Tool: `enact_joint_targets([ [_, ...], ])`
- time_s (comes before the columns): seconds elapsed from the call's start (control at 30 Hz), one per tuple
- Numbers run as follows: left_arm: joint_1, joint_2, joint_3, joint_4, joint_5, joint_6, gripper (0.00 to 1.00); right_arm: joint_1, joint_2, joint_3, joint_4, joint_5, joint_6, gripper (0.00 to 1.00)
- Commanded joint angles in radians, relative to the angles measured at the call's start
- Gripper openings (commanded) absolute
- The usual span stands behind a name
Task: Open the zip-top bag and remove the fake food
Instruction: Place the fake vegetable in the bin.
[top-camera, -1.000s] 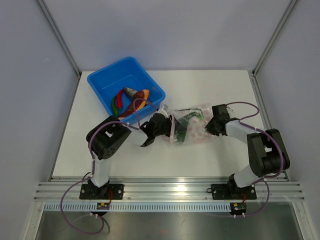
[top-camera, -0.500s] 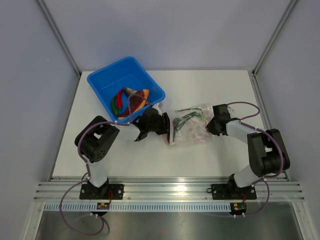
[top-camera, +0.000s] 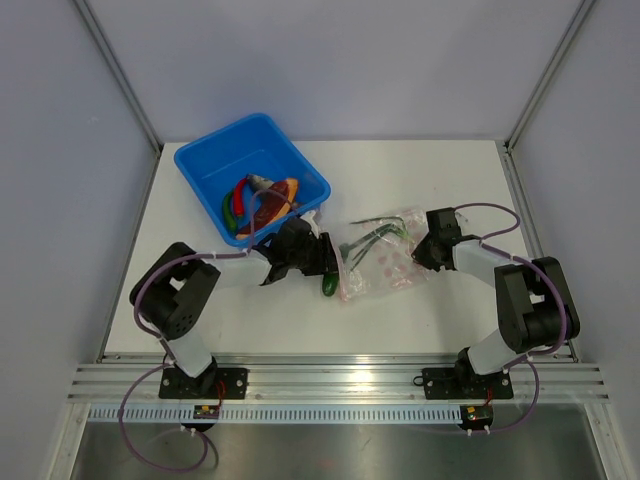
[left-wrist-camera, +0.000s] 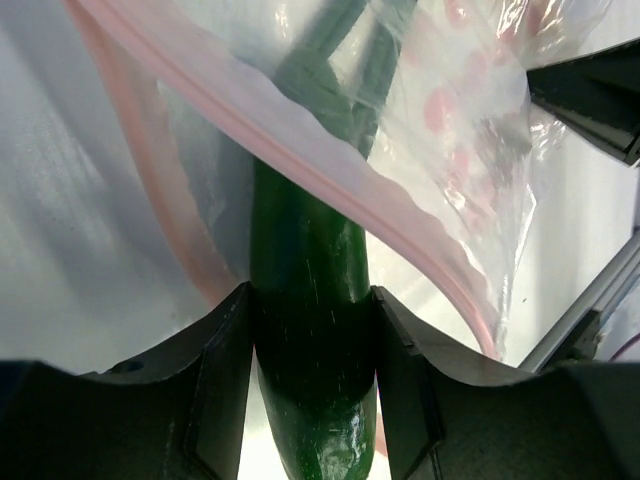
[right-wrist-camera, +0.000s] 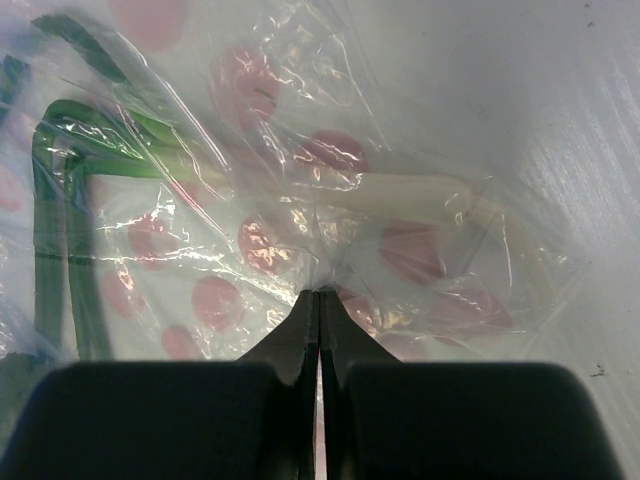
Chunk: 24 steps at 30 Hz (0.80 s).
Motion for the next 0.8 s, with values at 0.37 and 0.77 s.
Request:
enact_joint_targets([
  [0.37, 0.001, -0.288, -0.042, -0.319, -0.083, 0.161, 0.29, -0.008, 0.012, 0.032, 0.01, -0.024, -0.016, 0.0],
  [0.77, -0.014, -0.585, -0.067, -0.546, -0.206, 0.181, 0.29, -0.01, 0.012, 0.03, 0.015, -0.033, -0.015, 0.0],
])
